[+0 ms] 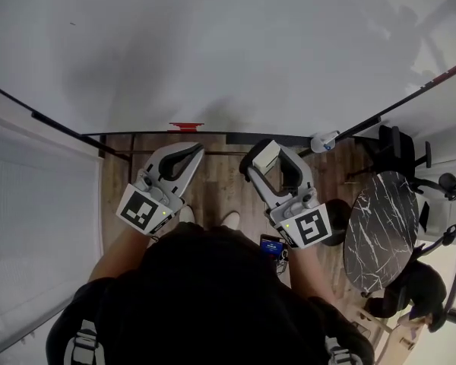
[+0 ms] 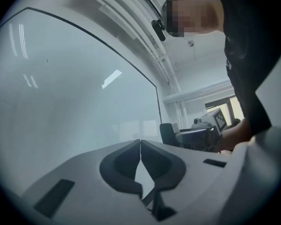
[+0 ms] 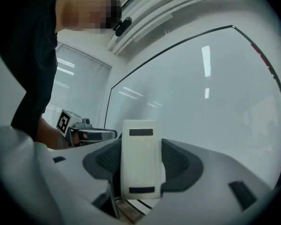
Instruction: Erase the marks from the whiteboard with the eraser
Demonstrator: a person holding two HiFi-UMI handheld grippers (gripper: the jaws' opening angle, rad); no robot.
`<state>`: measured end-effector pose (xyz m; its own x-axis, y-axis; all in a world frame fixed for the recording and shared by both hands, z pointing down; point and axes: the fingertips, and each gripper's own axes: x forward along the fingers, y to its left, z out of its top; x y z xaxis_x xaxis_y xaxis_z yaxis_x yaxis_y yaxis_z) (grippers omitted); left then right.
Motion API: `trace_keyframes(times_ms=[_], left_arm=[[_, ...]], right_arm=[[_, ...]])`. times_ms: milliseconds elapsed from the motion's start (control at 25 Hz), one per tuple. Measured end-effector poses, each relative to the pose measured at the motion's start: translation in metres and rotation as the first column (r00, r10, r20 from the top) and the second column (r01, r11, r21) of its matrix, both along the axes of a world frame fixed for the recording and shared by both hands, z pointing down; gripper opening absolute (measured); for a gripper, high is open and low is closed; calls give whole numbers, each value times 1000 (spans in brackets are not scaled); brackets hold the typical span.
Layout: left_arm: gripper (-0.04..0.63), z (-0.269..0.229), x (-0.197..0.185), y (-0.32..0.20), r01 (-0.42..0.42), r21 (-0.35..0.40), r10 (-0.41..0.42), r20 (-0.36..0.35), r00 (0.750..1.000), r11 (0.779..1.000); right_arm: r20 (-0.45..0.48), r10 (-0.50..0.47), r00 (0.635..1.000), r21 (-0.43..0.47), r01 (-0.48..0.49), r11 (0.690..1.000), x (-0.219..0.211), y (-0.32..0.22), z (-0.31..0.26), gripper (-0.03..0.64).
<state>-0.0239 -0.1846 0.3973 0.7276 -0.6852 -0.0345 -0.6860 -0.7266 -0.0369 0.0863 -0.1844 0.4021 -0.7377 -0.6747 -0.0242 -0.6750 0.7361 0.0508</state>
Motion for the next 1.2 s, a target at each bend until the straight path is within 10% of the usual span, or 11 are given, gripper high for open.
trace_keyframes(times_ms=[1200], left_arm=[[6, 25, -29, 3, -20, -63, 21, 10, 1000, 998]], right_arm=[[18, 41, 999, -44, -40, 998, -36, -6, 22, 255]])
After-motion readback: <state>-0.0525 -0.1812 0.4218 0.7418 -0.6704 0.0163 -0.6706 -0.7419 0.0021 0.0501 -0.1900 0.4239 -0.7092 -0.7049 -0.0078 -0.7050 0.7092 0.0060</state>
